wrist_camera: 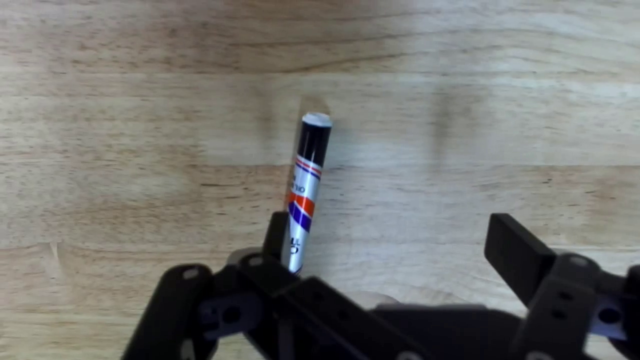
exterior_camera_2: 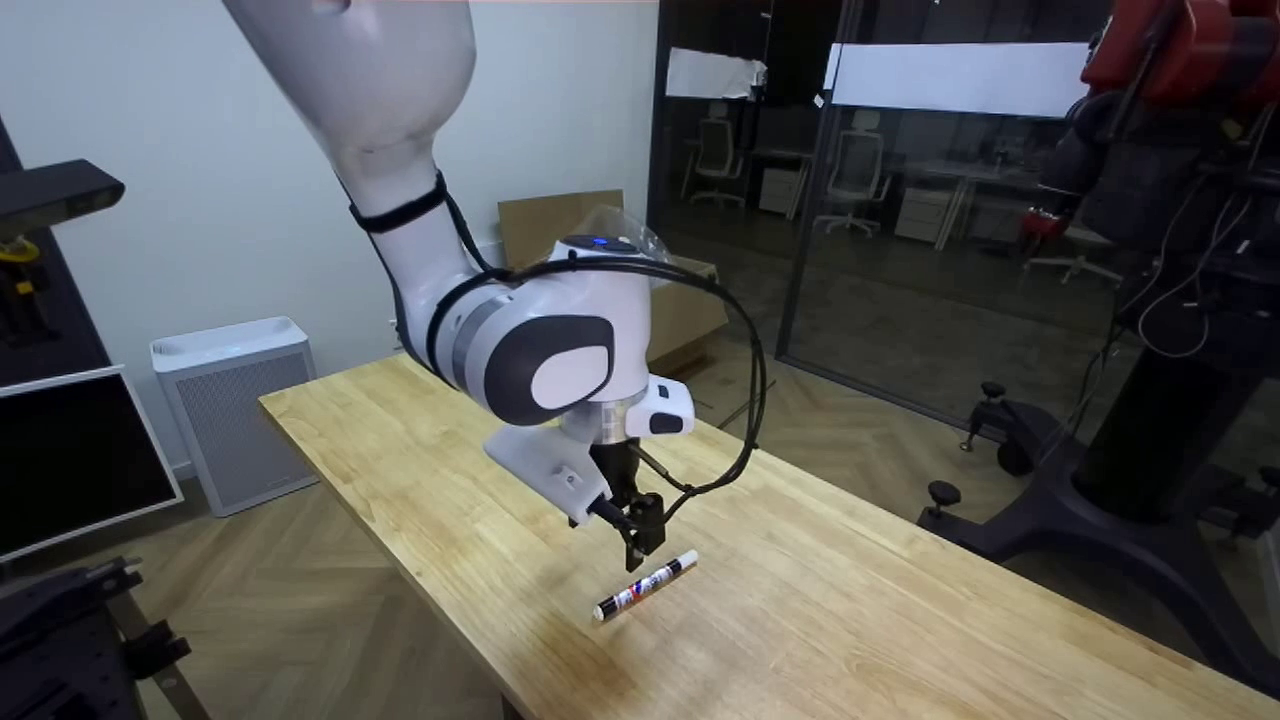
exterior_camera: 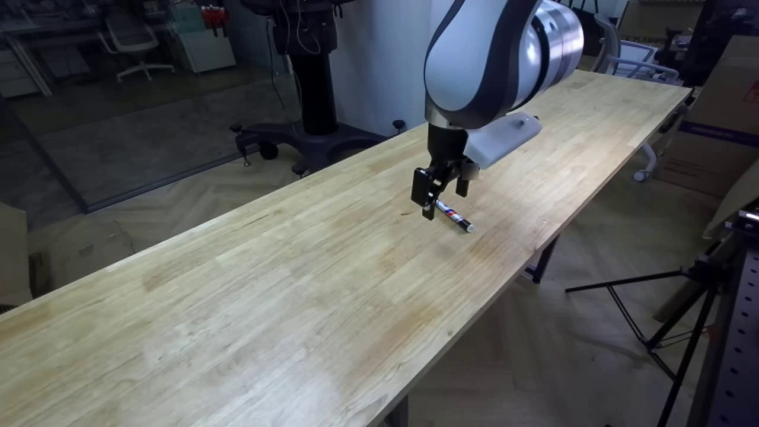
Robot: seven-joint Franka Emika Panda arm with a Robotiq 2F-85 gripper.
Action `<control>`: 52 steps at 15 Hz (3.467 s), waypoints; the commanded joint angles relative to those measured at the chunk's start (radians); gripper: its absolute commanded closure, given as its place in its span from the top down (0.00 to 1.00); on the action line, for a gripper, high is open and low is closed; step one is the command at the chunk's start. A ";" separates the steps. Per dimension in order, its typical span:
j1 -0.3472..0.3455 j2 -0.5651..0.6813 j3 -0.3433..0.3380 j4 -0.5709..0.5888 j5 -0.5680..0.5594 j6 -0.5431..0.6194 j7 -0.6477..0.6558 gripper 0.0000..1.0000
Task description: Move the marker to the left
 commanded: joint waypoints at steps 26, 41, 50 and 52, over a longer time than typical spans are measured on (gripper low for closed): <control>-0.233 0.157 0.102 0.199 0.054 -0.097 -0.153 0.73; -0.177 0.182 0.060 0.293 0.007 -0.260 -0.147 0.04; -0.032 0.238 0.010 0.527 -0.146 -0.427 -0.113 0.04; -0.027 0.253 0.024 0.560 -0.118 -0.394 -0.095 0.04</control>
